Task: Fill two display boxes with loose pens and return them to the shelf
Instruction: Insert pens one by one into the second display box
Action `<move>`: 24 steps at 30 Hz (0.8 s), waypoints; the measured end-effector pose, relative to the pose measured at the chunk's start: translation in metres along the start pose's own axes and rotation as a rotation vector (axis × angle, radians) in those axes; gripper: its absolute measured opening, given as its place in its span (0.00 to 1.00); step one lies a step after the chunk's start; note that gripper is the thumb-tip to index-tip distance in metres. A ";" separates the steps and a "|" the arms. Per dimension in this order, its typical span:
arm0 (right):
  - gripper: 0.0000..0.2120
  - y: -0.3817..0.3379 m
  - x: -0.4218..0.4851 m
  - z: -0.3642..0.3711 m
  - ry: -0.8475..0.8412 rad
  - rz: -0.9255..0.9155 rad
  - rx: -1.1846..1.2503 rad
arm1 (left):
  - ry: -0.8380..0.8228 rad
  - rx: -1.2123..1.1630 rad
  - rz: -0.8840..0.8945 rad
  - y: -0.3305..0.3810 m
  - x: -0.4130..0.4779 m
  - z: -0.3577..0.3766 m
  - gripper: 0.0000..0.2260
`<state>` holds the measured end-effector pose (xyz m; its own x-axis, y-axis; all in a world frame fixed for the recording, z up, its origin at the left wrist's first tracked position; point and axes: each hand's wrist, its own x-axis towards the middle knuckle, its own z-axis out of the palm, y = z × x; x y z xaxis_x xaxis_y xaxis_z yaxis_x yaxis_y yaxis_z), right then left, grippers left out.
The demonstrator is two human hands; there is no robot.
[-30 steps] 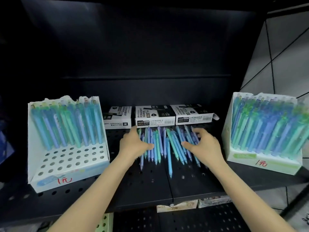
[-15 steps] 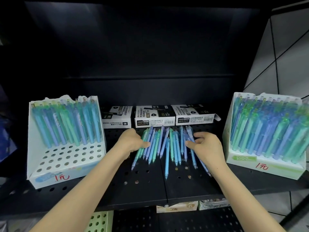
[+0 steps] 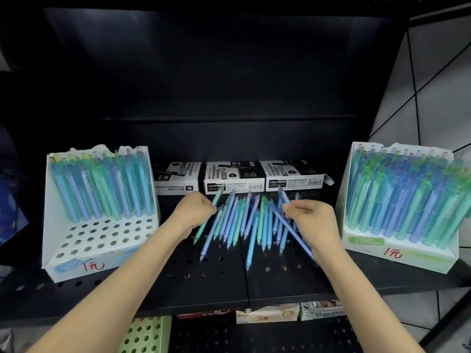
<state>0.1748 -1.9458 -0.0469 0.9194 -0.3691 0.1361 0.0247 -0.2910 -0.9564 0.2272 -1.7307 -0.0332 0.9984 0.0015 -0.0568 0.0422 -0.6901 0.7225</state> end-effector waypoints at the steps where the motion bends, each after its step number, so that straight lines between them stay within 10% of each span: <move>1: 0.09 -0.003 -0.001 -0.001 -0.009 0.010 0.036 | 0.016 -0.004 0.034 0.002 -0.003 -0.002 0.06; 12: 0.08 -0.058 -0.027 0.007 -0.326 -0.041 0.363 | 0.147 -0.407 0.215 0.002 -0.079 -0.054 0.04; 24: 0.13 -0.119 -0.075 0.120 -0.725 -0.001 0.503 | 0.704 -0.393 0.387 -0.088 -0.120 -0.136 0.04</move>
<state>0.1500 -1.7774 0.0254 0.9377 0.3319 0.1031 0.0386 0.1952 -0.9800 0.1088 -1.5719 0.0034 0.7320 0.3530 0.5827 -0.4219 -0.4367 0.7945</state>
